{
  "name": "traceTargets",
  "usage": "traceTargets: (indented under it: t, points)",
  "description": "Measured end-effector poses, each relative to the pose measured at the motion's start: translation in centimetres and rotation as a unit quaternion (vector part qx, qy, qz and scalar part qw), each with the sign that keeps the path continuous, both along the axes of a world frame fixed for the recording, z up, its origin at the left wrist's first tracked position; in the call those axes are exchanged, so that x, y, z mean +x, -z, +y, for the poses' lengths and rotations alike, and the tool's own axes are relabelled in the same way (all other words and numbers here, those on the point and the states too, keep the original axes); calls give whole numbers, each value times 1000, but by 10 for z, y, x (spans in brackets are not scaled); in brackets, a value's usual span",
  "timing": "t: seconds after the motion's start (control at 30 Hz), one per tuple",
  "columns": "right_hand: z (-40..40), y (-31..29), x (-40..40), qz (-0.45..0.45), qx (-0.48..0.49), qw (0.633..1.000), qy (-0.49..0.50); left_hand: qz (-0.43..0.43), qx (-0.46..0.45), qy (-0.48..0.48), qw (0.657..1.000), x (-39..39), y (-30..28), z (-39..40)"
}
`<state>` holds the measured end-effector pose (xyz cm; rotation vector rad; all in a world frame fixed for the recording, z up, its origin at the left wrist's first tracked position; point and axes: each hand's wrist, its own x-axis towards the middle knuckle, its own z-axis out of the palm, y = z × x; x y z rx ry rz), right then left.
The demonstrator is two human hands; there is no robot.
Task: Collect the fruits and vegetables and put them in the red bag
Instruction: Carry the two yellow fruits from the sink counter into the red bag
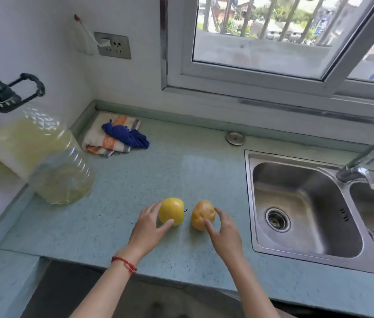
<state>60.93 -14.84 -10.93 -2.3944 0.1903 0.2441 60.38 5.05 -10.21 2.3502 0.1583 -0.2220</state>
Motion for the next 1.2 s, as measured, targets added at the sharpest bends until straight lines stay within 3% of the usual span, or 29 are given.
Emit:
traceTargets:
  t: [0.27, 0.43, 0.77, 1.2]
  points:
    - [10, 22, 38, 95, 177, 965, 167, 88, -115, -106, 984, 38, 31, -11]
    - [15, 32, 47, 117, 194, 956, 184, 136, -160, -132, 969, 43, 44, -10]
    - [23, 31, 52, 108, 230, 945, 208, 119, -269, -209, 933, 45, 46, 4]
    - [49, 9, 54, 93, 299, 947, 64, 26, -383, -364, 848, -5, 29, 43]
